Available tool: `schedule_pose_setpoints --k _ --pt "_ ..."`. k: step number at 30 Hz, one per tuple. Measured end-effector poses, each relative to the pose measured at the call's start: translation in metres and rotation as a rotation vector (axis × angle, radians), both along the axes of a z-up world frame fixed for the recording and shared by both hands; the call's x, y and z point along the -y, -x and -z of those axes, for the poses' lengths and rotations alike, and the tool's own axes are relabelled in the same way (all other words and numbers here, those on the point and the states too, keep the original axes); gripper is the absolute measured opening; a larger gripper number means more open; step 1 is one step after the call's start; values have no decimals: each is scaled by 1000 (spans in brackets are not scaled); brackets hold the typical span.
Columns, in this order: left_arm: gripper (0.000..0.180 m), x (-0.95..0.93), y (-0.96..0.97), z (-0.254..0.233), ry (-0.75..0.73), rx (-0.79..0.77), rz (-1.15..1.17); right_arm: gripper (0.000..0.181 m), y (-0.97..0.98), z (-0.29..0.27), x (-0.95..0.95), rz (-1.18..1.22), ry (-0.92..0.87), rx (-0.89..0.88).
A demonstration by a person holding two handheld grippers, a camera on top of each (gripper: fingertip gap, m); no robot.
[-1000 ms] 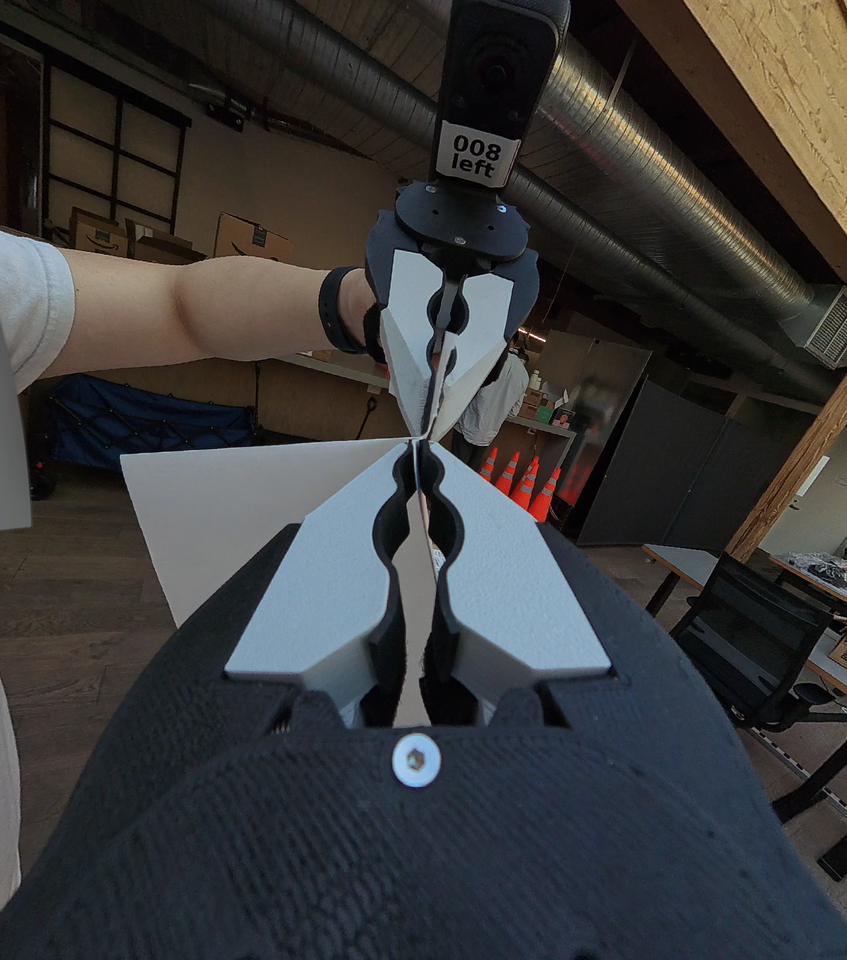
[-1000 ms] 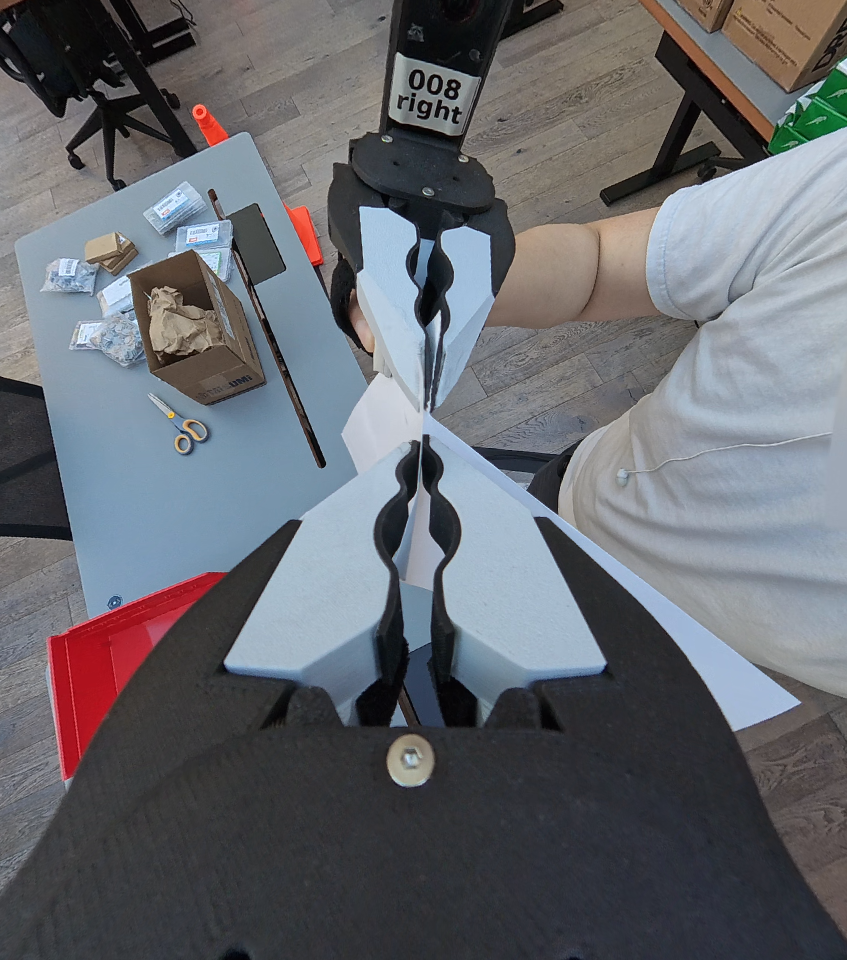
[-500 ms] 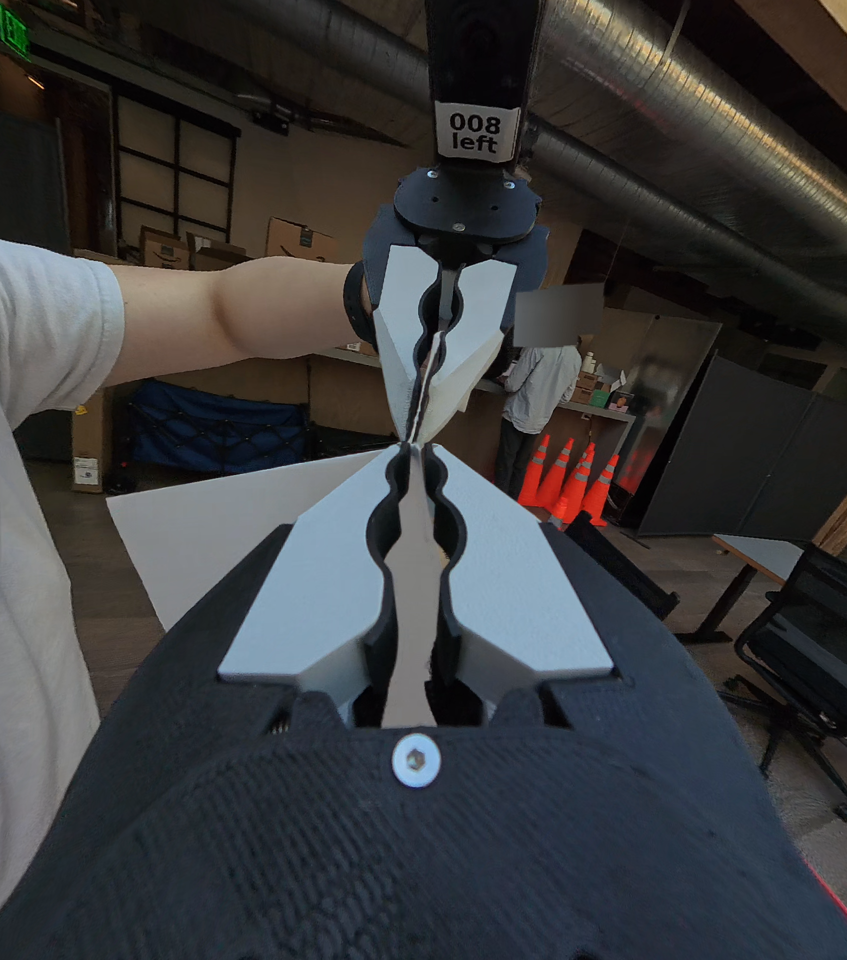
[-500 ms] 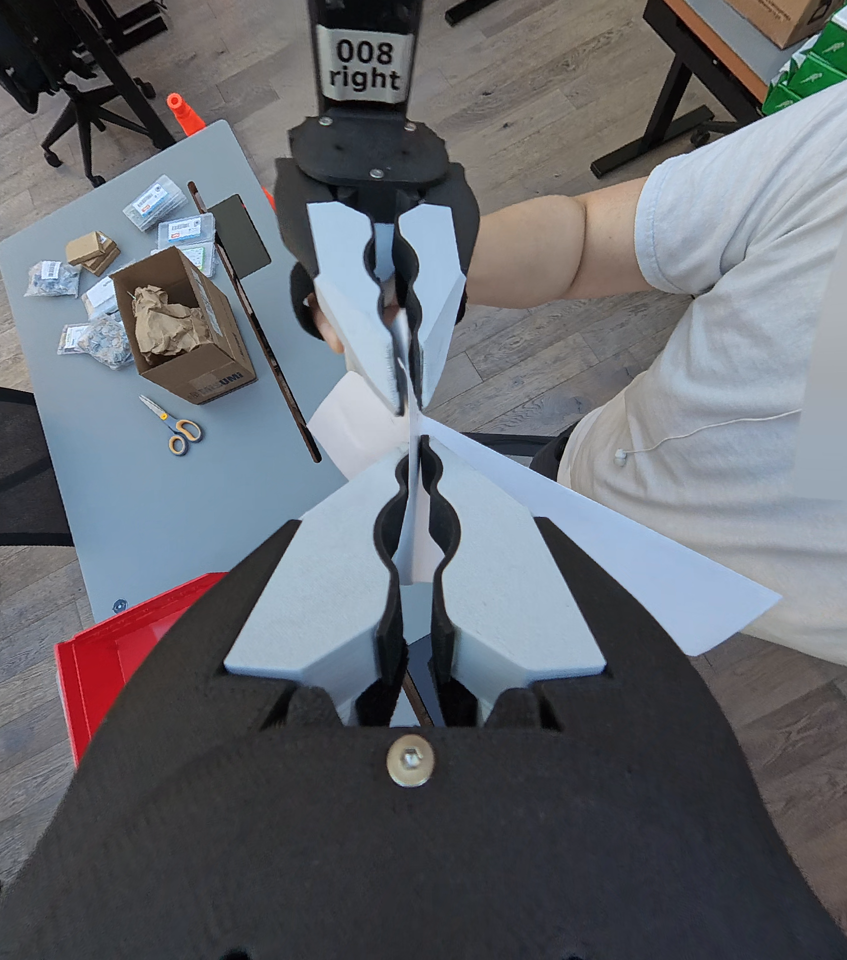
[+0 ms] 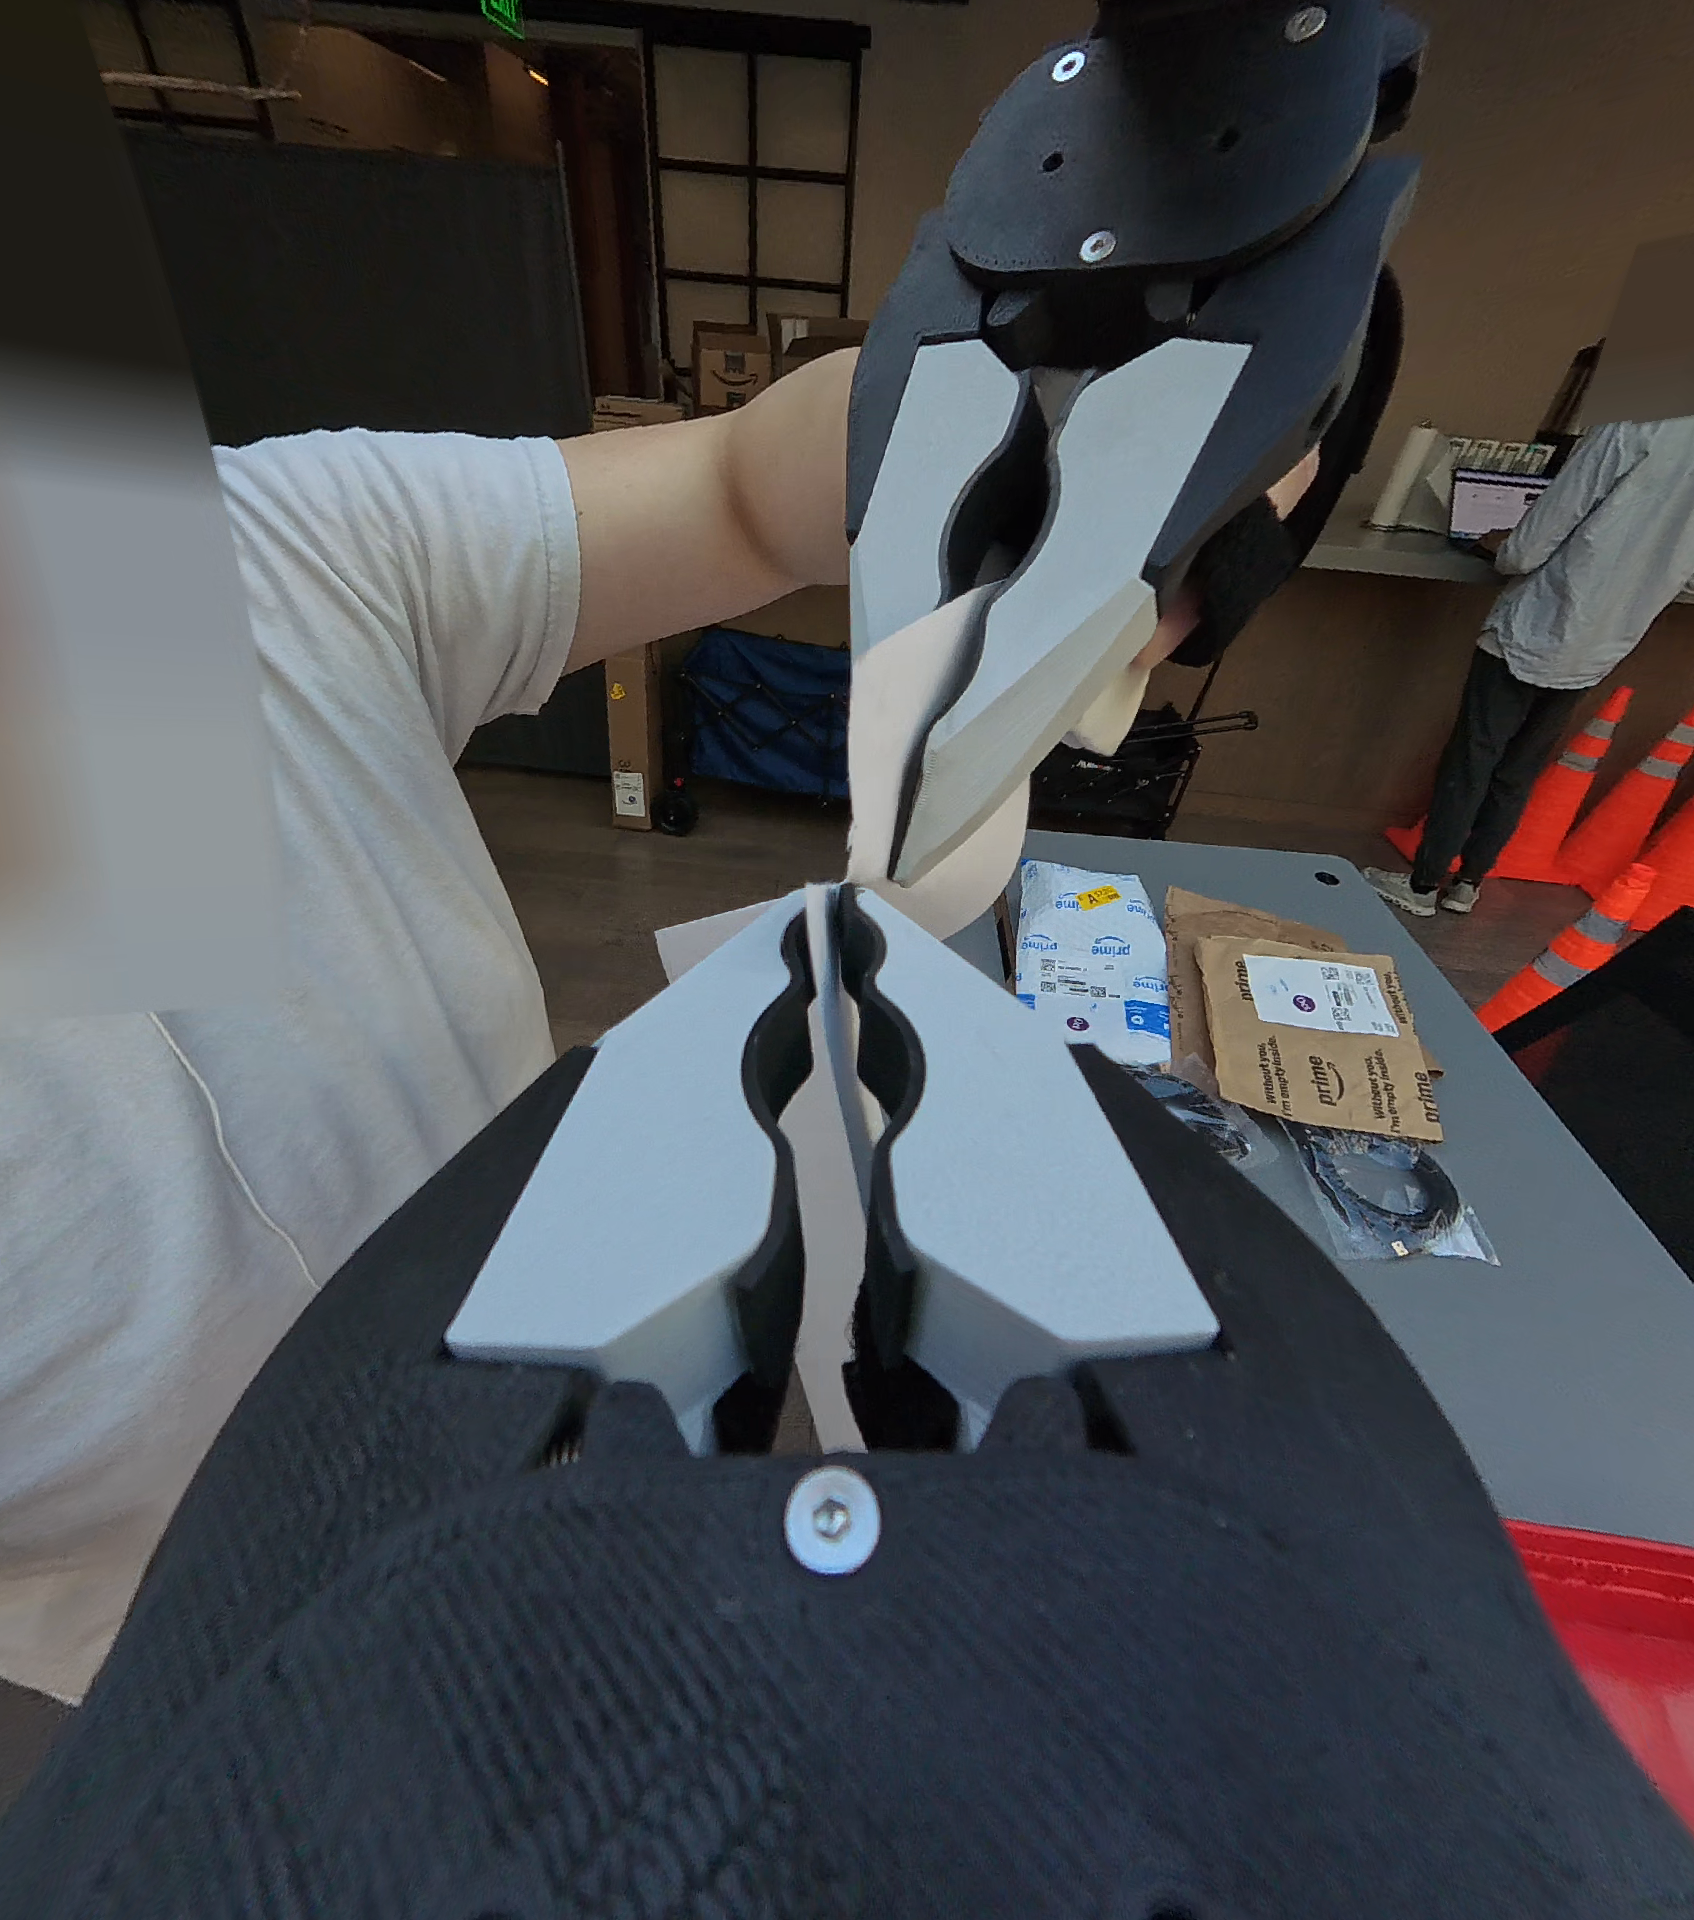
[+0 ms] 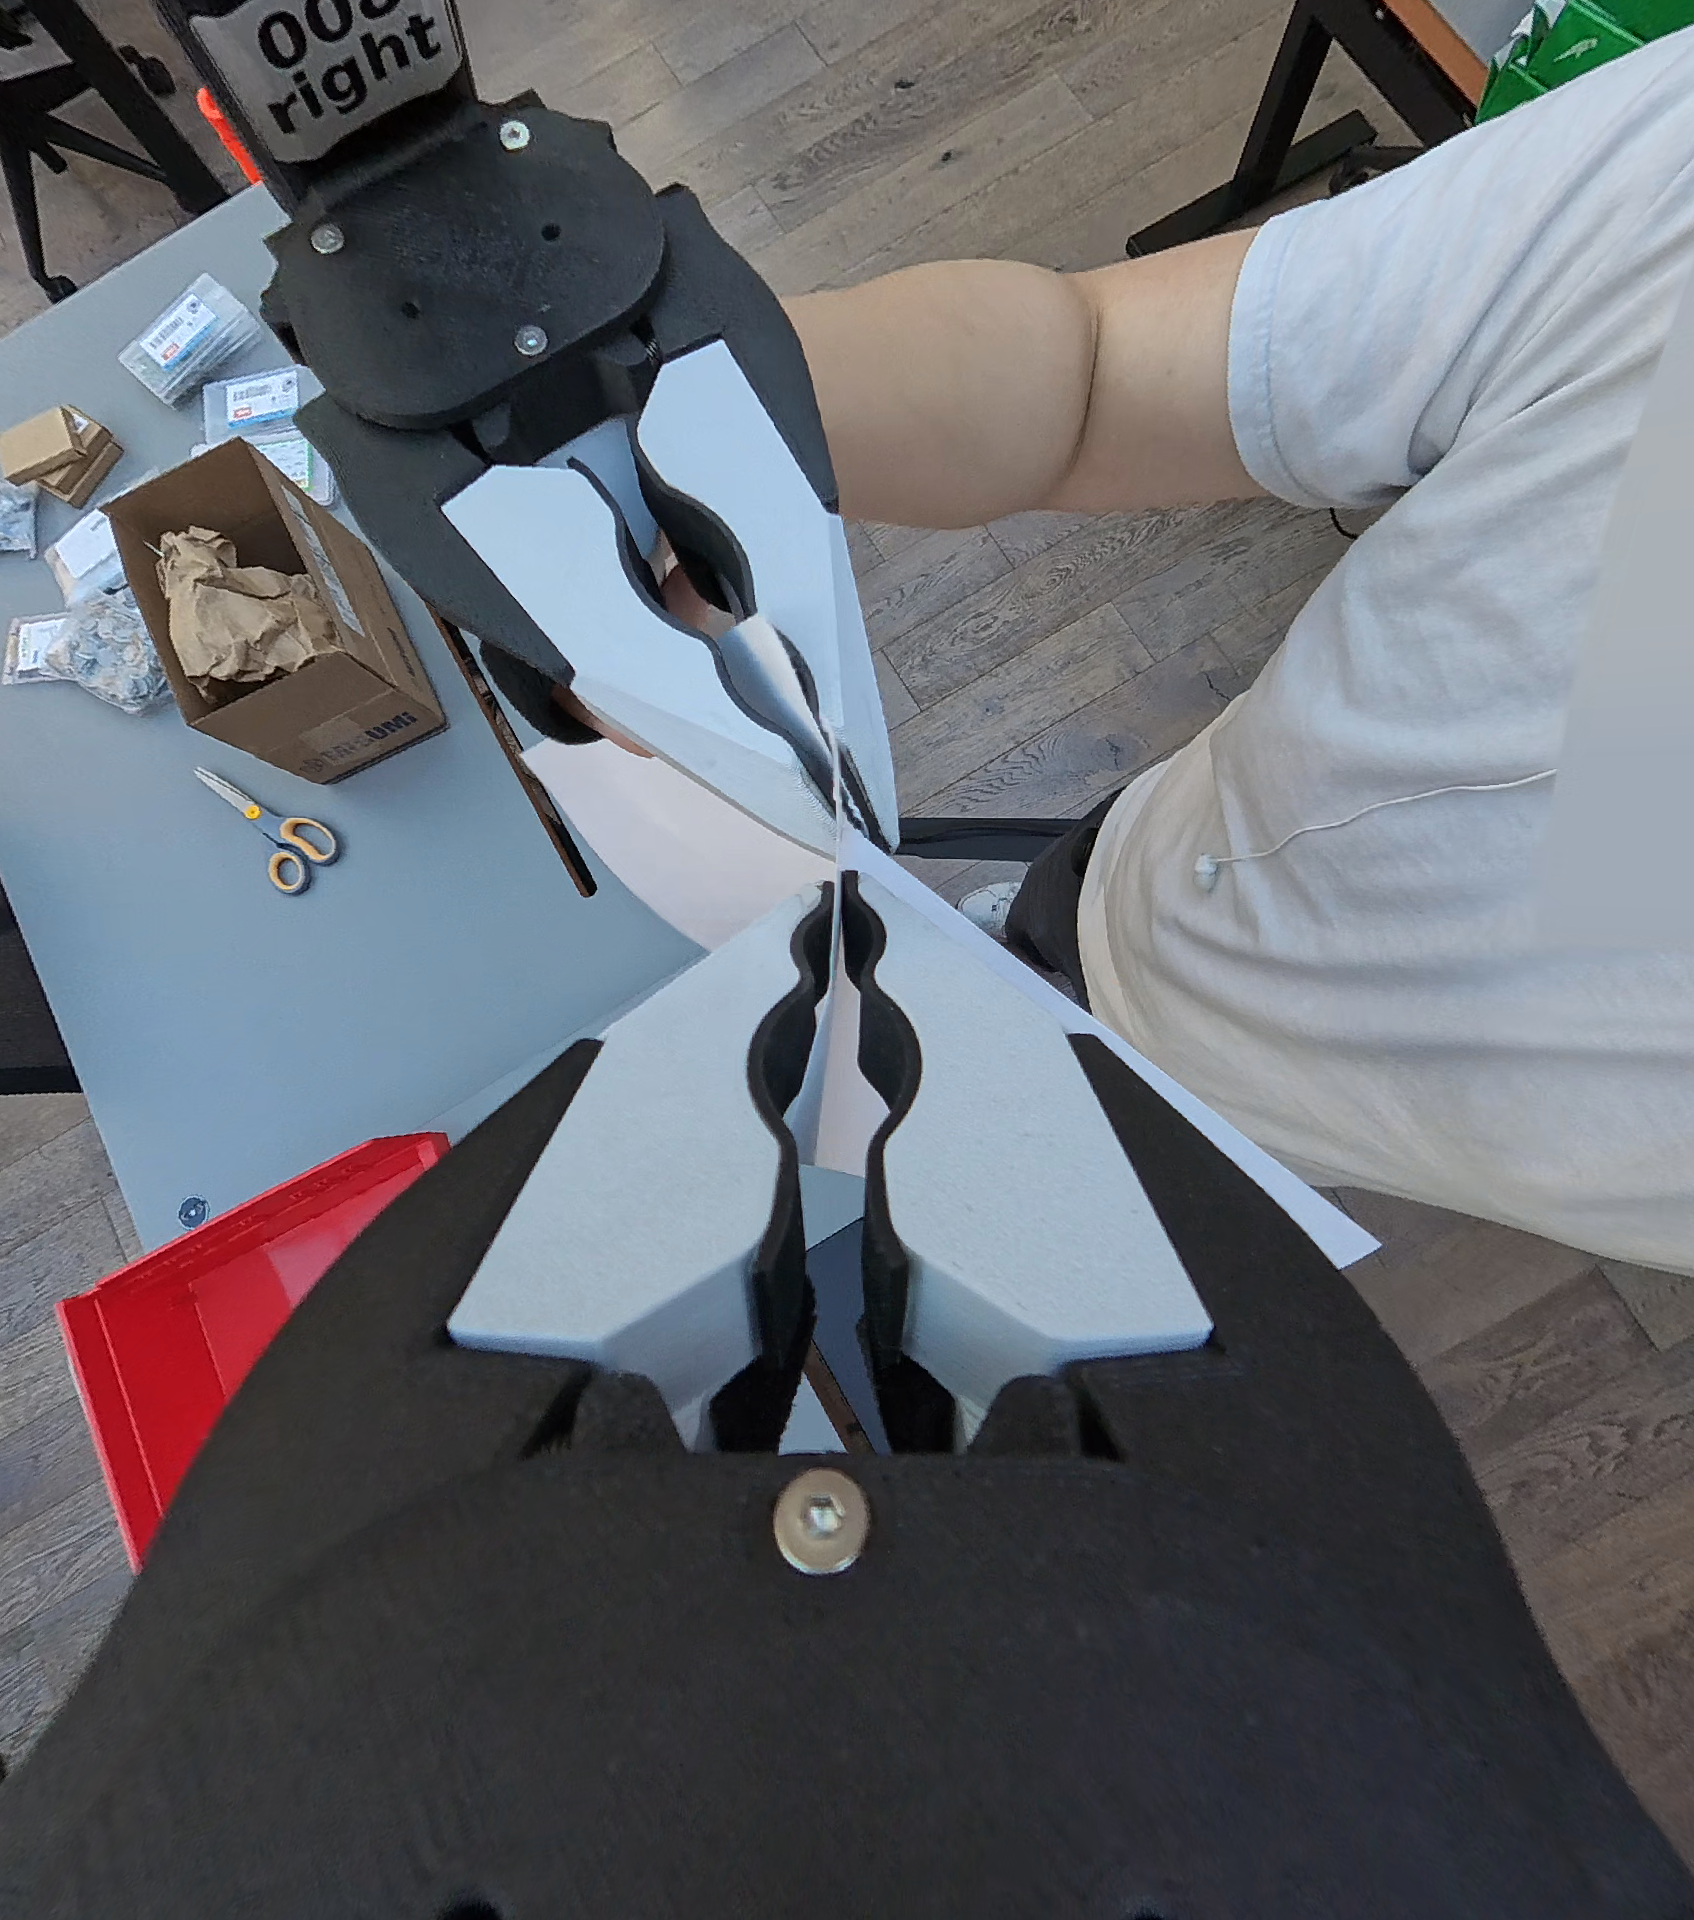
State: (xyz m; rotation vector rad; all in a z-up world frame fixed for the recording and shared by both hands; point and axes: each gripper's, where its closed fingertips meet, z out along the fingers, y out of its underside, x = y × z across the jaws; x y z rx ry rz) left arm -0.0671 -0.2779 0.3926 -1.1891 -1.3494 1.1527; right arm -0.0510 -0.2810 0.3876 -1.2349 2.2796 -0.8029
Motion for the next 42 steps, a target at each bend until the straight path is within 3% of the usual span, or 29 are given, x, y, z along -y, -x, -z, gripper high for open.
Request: schedule_pose_setpoints --k 4,7,9,15,24,42 --pt "0 10 3 3 26 23 -88 2 6 -1 13 58 117 -29" --pt "0 13 7 5 -6 38 -108 28 11 5 23 95 231 -126" --pt "0 15 7 5 -21 45 -122 11 8 10 24 111 253 -124" --pt "0 14 4 6 -4 41 -131 0 7 8 22 164 300 -79" --pt "0 11 1 6 2 33 -132 0 4 6 20 164 379 -87" --pt "0 -3 0 -14 -100 -226 100 0 2 -14 6 78 321 269"
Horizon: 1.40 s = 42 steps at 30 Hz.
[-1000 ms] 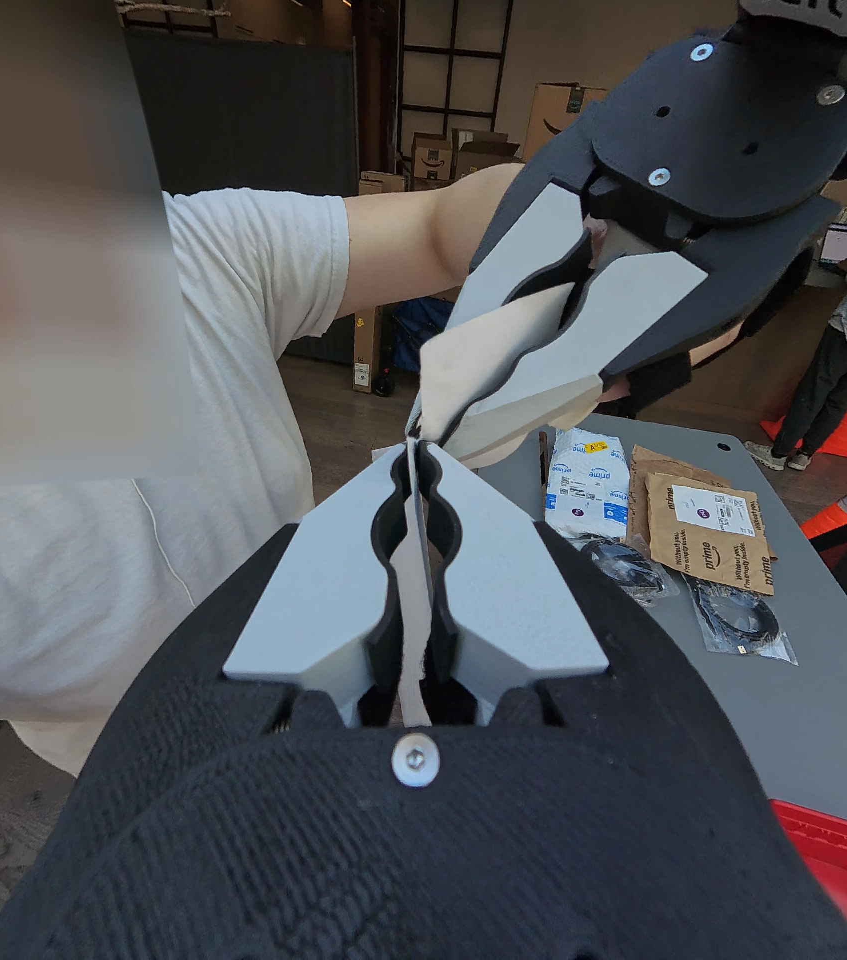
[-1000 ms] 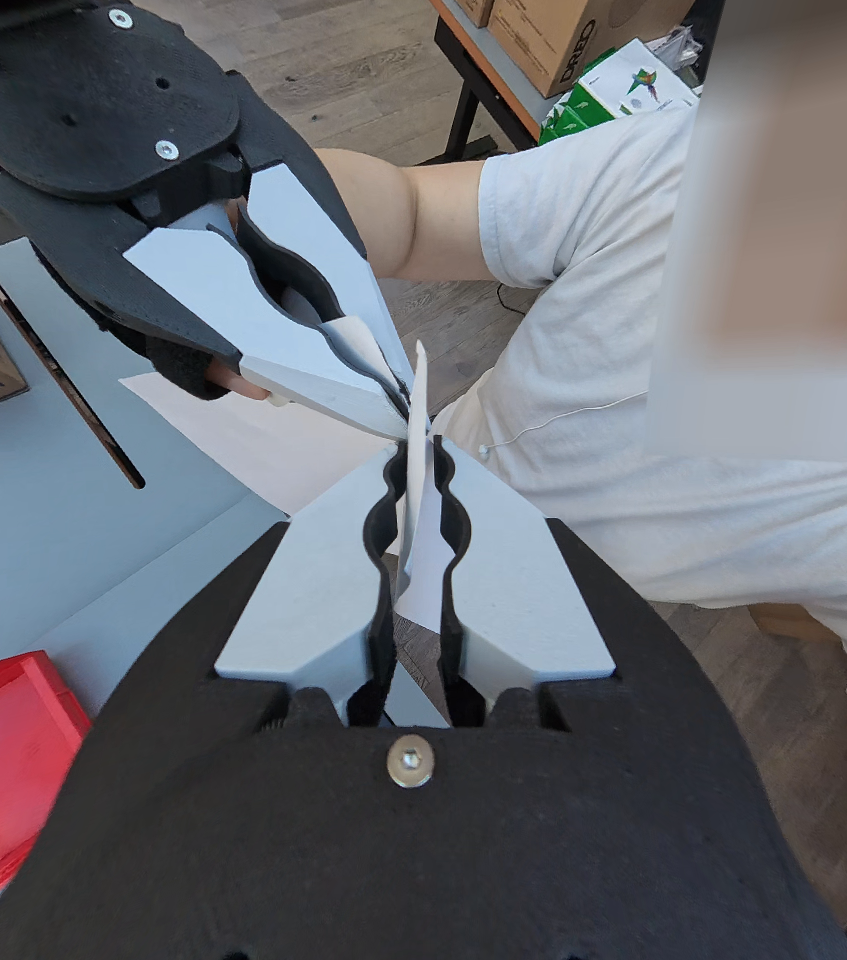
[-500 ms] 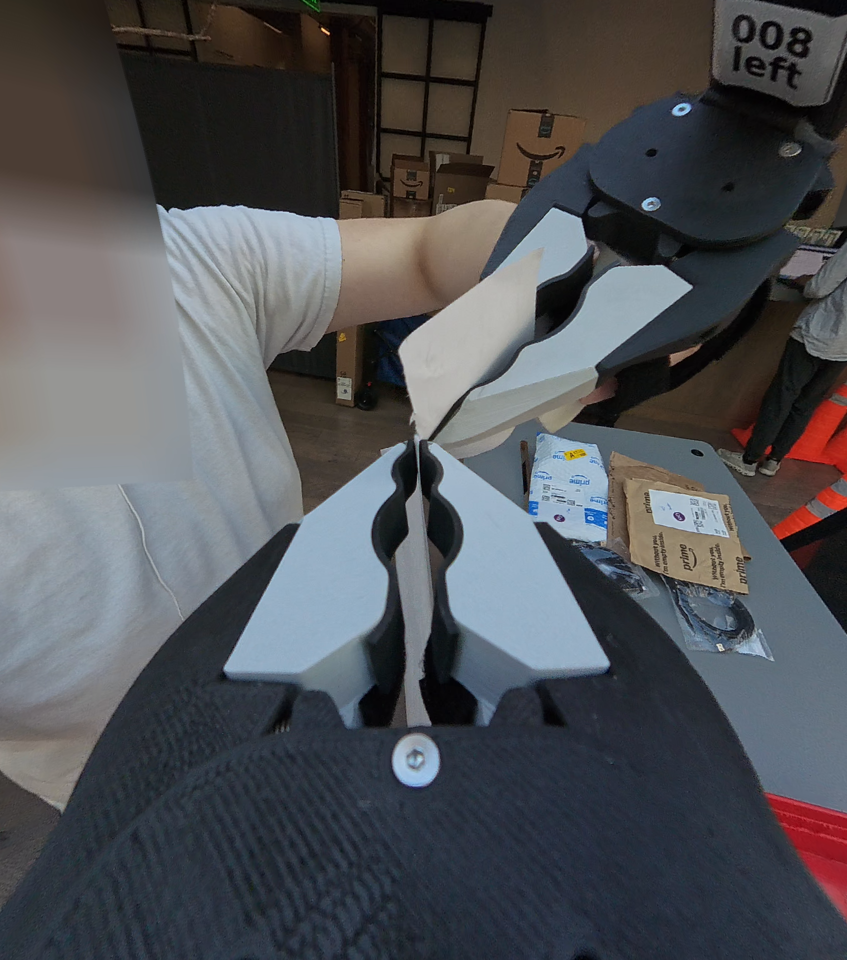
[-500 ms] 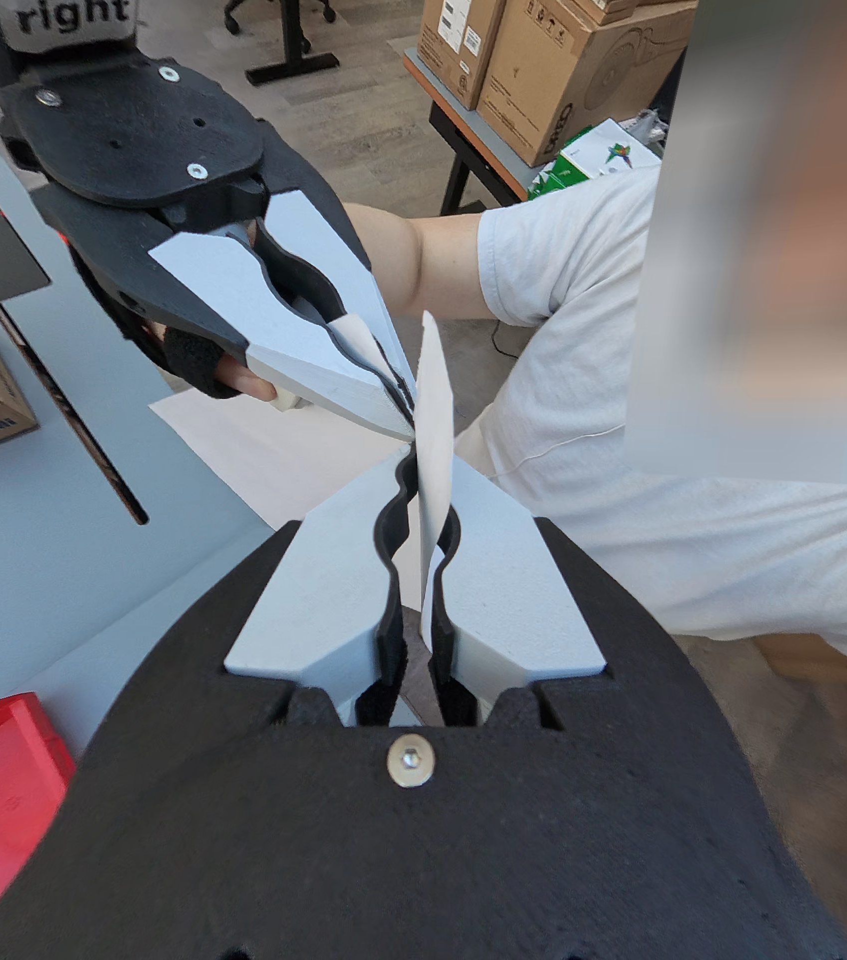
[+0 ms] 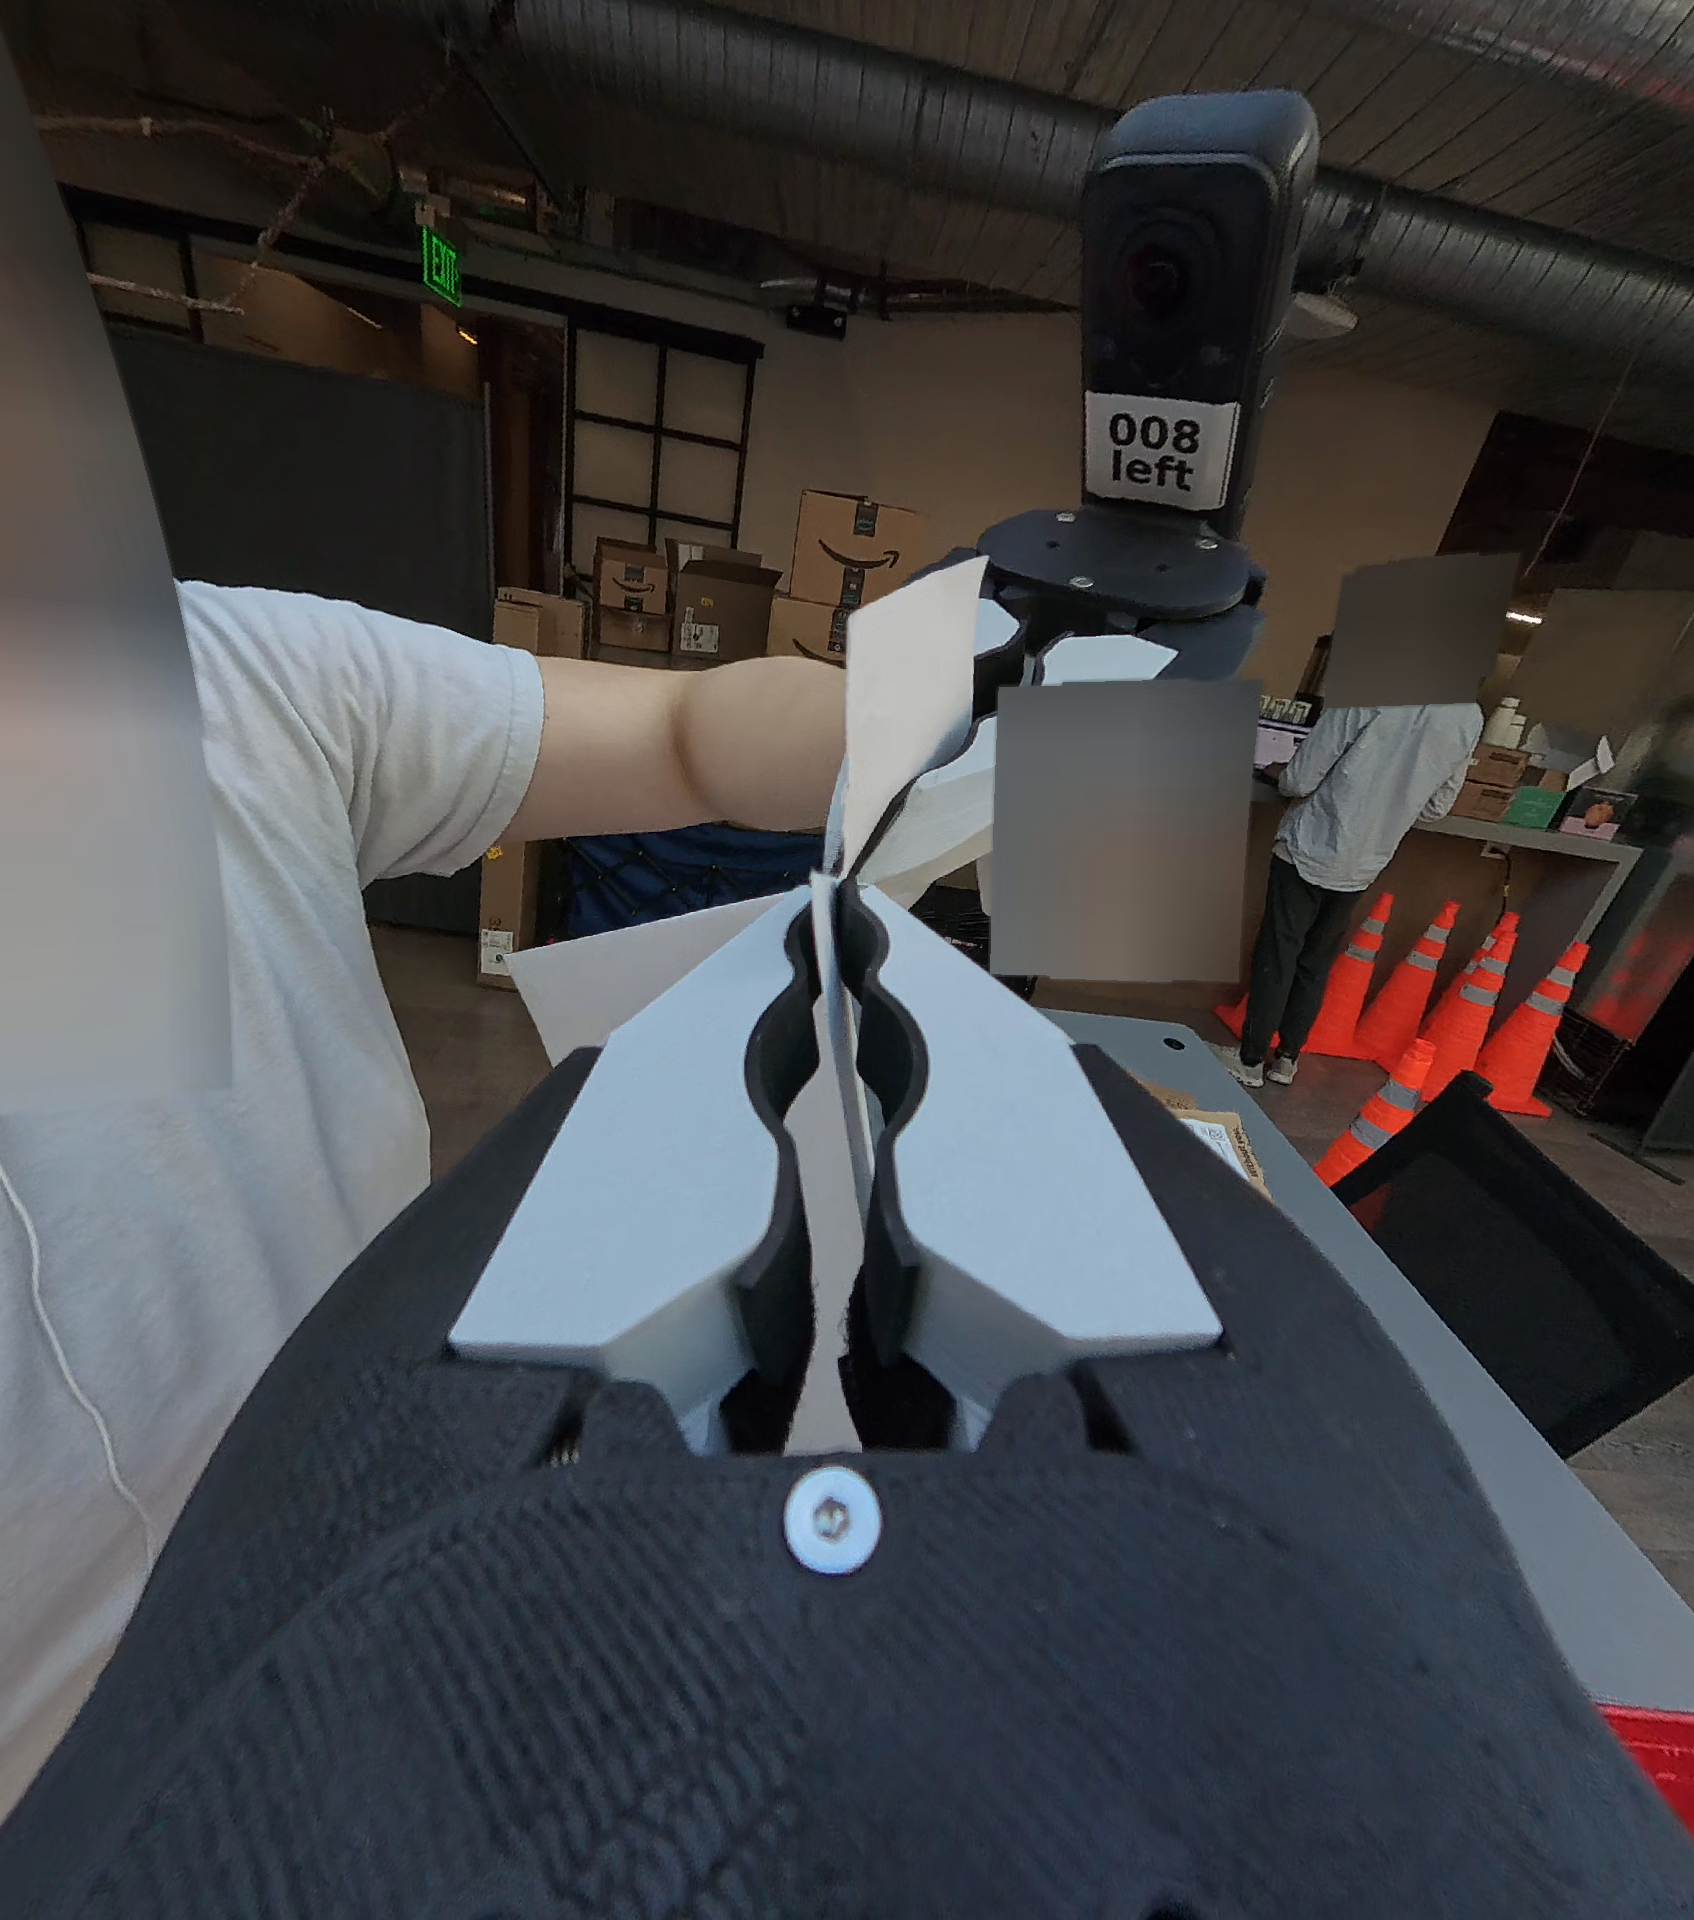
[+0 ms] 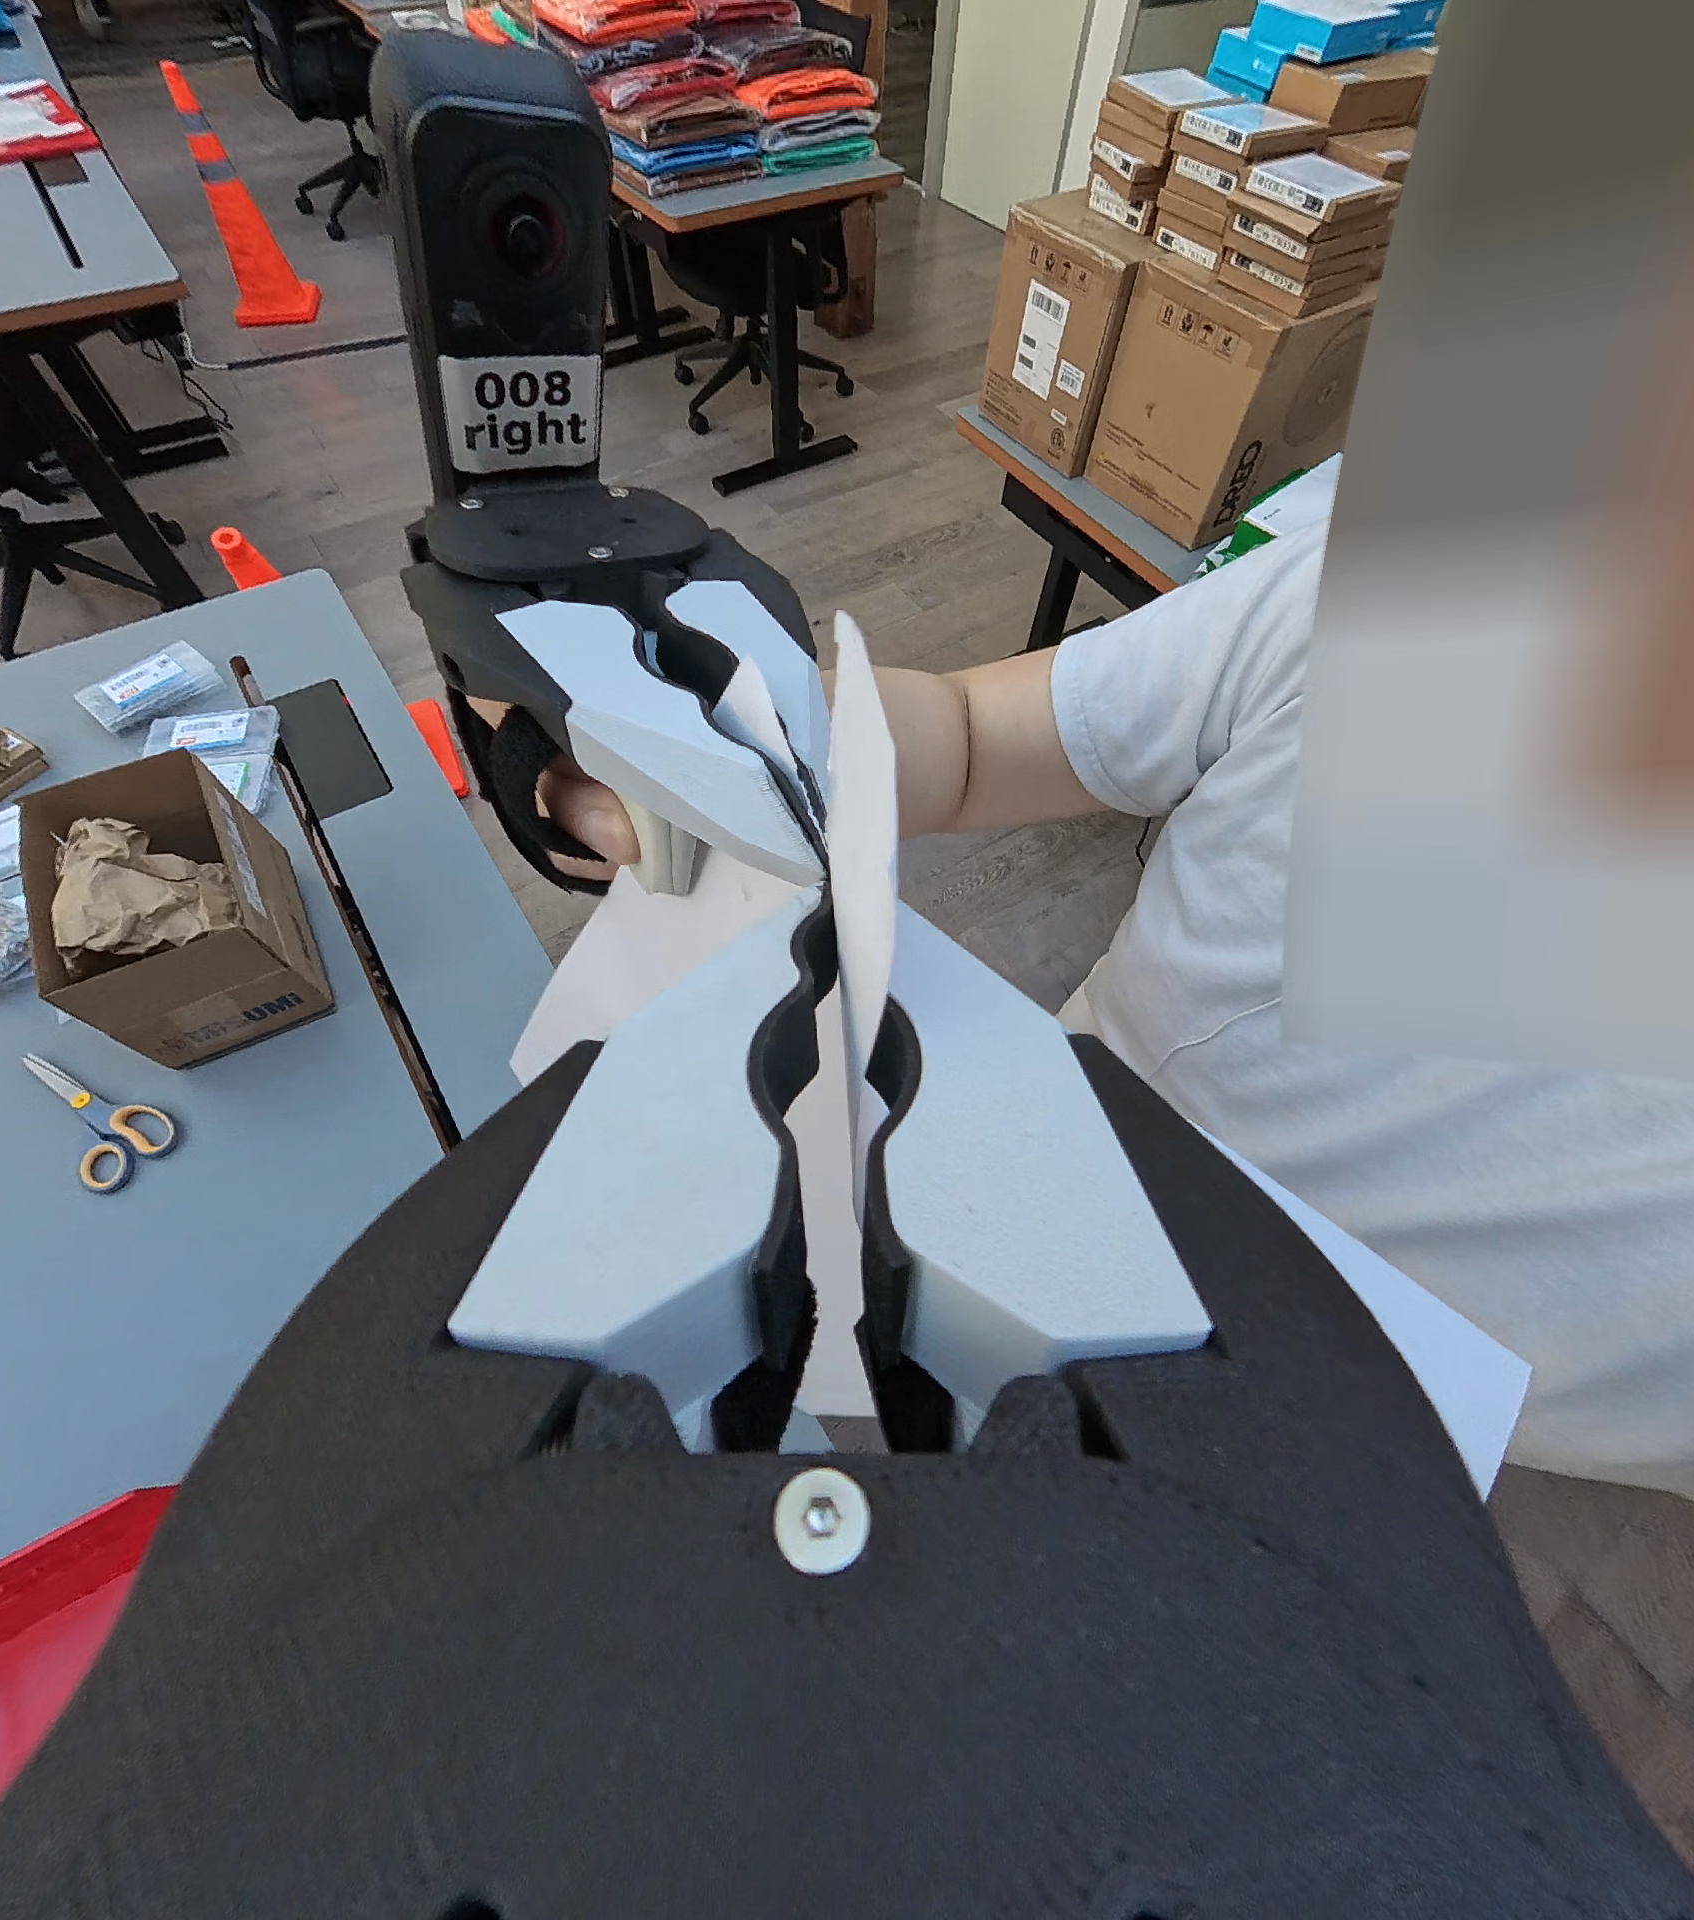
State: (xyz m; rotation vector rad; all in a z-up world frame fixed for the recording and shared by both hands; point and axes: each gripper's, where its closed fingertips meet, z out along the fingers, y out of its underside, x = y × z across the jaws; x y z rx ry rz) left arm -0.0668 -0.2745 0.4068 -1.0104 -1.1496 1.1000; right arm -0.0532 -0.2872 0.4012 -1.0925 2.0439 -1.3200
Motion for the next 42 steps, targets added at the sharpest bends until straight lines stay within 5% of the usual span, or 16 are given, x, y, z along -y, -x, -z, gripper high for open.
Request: schedule_pose_setpoints --k 6,14,24,42 --pt "0 -2 3 -3 32 -83 22 0 3 -3 -2 -26 -26 66" --pt "10 5 10 8 -8 64 -65 0 10 6 1 3 32 2" --pt "0 1 9 12 -43 197 -40 0 8 10 0 -17 34 -37" --pt "3 -3 10 16 -6 213 -62 0 11 18 -7 -58 52 -135"
